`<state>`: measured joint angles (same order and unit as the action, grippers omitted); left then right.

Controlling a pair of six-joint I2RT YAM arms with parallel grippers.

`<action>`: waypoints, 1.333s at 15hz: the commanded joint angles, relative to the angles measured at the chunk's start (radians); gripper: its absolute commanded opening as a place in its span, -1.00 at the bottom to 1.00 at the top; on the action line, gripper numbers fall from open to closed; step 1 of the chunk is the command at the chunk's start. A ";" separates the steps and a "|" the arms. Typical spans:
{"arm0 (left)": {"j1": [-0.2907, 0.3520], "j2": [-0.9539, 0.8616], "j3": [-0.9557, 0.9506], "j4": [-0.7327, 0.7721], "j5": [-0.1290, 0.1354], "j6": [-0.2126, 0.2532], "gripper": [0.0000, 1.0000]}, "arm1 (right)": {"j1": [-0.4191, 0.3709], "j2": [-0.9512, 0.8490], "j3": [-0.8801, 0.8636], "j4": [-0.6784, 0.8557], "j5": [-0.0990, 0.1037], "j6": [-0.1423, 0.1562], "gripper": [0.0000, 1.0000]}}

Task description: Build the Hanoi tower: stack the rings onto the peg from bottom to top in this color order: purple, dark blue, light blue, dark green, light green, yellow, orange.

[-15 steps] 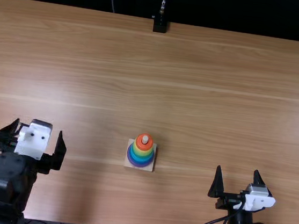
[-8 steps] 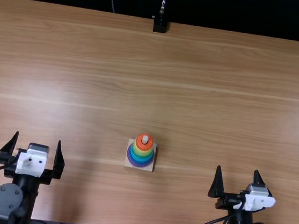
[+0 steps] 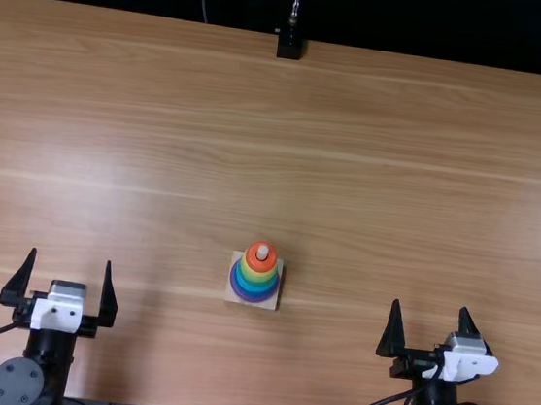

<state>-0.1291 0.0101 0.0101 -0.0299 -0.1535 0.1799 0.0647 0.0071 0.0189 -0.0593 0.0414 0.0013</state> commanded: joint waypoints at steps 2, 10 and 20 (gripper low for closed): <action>0.009 -0.010 -0.010 -0.040 -0.003 0.002 1.00 | -0.011 -0.007 -0.007 -0.003 -0.006 0.002 1.00; 0.008 -0.010 -0.010 -0.055 -0.001 -0.009 1.00 | -0.011 -0.007 -0.007 -0.004 -0.006 0.001 1.00; 0.008 -0.010 -0.010 -0.055 -0.001 -0.009 1.00 | -0.011 -0.007 -0.007 -0.004 -0.006 0.001 1.00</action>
<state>-0.1291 0.0101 0.0113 -0.0505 -0.1493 0.1787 0.0643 0.0071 0.0185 -0.0593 0.0410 0.0017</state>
